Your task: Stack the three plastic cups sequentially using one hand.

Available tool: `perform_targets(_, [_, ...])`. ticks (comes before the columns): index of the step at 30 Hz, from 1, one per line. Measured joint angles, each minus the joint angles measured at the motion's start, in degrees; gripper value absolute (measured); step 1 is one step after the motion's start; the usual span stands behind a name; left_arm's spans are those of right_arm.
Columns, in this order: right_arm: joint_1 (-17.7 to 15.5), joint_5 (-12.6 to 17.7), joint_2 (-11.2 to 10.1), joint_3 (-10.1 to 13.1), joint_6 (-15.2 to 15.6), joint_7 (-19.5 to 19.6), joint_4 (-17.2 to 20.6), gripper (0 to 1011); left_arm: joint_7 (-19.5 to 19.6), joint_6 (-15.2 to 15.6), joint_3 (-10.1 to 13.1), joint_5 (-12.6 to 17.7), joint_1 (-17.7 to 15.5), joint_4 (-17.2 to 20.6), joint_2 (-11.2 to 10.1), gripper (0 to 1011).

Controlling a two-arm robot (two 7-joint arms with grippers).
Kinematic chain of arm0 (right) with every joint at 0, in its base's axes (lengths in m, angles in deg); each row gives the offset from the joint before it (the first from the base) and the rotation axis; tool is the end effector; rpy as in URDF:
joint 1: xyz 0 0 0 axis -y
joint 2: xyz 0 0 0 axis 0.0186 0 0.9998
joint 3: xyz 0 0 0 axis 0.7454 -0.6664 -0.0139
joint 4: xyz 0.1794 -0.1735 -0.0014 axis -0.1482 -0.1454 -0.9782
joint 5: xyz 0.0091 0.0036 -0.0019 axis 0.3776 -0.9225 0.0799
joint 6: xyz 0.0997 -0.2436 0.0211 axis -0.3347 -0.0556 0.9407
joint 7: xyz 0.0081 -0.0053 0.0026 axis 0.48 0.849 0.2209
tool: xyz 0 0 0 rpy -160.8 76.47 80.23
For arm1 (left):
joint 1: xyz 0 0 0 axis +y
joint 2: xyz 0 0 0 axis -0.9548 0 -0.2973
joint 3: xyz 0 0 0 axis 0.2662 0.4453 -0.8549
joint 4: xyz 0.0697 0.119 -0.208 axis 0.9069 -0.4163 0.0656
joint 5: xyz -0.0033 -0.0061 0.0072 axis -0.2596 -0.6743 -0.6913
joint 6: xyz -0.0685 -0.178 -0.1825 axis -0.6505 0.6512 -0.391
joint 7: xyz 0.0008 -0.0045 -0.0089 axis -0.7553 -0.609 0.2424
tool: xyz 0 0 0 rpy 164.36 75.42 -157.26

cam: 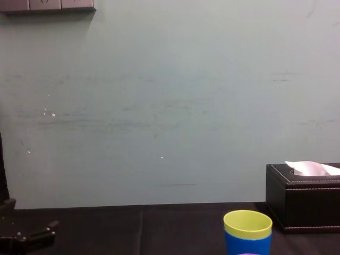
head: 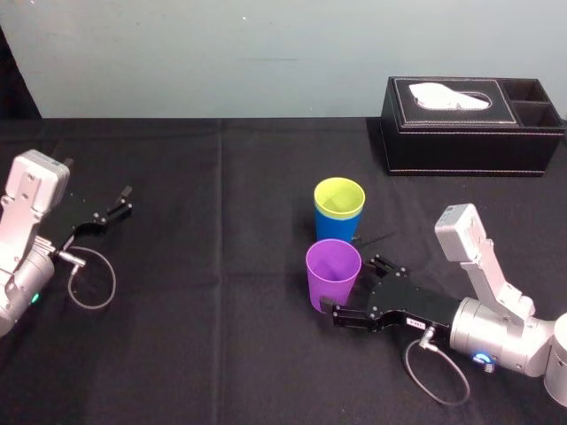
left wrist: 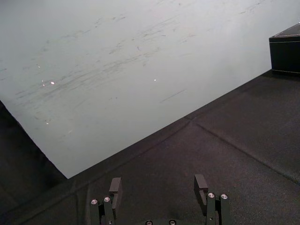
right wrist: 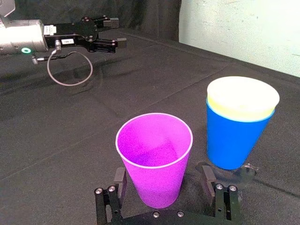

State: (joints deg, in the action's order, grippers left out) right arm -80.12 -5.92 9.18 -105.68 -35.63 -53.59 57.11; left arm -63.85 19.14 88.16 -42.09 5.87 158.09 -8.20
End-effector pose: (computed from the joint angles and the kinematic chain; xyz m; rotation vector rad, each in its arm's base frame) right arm 0.2957 -0.0490 -0.2707 -0.2537 0.0614 -0.6311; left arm 0.3091 0.0714 -0.2610 0.3046 -0.2849 1.2481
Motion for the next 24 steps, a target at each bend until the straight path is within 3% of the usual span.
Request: perform_targets(24, [2.95,-1.3,3.26,-0.95,-0.93,-0.37,-3.69,1004,0.0,0.0,0.0,0.0,0.0,0.0,0.0,1011])
